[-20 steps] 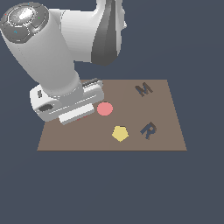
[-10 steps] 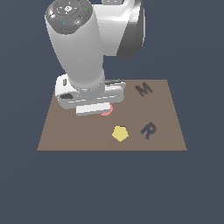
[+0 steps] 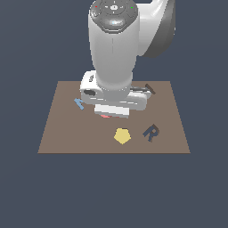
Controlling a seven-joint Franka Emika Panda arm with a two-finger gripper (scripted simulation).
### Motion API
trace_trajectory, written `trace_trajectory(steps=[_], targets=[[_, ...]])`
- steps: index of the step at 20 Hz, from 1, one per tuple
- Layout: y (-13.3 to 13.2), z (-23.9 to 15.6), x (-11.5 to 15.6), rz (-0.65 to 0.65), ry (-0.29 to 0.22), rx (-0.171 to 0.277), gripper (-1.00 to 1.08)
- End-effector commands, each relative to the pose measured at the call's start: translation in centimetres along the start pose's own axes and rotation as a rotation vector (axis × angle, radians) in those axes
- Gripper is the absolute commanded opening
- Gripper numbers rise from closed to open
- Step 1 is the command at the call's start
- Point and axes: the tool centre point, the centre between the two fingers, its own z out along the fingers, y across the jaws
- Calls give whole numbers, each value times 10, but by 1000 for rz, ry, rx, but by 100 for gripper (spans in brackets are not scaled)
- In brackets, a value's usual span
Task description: Insert a designated object into the corresponding slot on a board.
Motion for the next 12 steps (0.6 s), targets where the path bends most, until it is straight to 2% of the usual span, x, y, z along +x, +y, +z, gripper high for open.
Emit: trace_trajectory(steps=[1,12], targets=[[-16,-1,1,75,0,0,-100],[-84,-2,19,397,1,1,-100]])
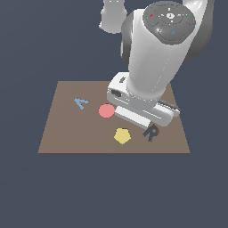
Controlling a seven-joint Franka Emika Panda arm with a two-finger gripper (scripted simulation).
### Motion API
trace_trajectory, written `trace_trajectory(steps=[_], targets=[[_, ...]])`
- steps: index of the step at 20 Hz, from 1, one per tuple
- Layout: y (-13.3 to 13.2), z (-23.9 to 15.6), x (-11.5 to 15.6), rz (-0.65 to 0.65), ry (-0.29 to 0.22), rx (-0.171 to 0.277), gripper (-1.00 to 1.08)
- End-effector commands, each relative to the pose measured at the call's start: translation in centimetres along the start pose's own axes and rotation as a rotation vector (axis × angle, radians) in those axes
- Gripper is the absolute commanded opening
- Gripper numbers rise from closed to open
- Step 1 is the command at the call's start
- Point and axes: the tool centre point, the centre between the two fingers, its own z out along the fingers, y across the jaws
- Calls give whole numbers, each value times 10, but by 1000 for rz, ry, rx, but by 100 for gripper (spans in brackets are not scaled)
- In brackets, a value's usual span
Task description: Insert a designated object into the corresponding slot on a board.
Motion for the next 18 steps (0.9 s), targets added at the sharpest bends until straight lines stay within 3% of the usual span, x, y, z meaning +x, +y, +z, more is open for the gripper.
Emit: trace_trajectory(steps=[1,9,18], targets=[[-15,0,1,71,0,0,-100],[-52,-1,10,245,0,0,-100],[-75,-1,21,361,0,0,-100]])
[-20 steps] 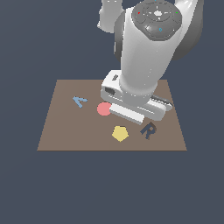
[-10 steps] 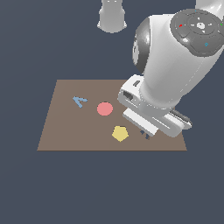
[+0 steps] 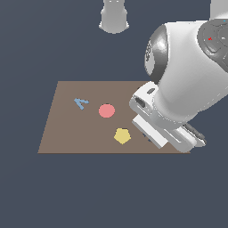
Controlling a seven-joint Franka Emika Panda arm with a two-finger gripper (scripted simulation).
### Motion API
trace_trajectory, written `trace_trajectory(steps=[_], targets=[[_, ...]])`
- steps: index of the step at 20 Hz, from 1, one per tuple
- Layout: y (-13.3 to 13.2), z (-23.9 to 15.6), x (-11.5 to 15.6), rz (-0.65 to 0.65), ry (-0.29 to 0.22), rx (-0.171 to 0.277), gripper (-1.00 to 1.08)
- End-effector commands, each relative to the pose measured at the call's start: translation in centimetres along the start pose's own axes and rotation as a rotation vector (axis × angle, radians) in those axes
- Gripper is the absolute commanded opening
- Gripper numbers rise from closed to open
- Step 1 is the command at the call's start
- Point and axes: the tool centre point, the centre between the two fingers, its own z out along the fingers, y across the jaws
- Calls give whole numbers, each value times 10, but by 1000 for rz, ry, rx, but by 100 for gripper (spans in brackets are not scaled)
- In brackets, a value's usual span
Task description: Insert a designated object into the corresponding slot on a board.
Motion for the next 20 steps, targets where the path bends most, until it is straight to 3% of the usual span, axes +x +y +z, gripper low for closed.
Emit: trace_trajectory(steps=[1,16,17,20], targets=[[-5,0,1,24,0,0,-100],[-9,10,3,44,0,0,-100],[-9,10,3,44,0,0,100],[-9,10,3,44,0,0,100]])
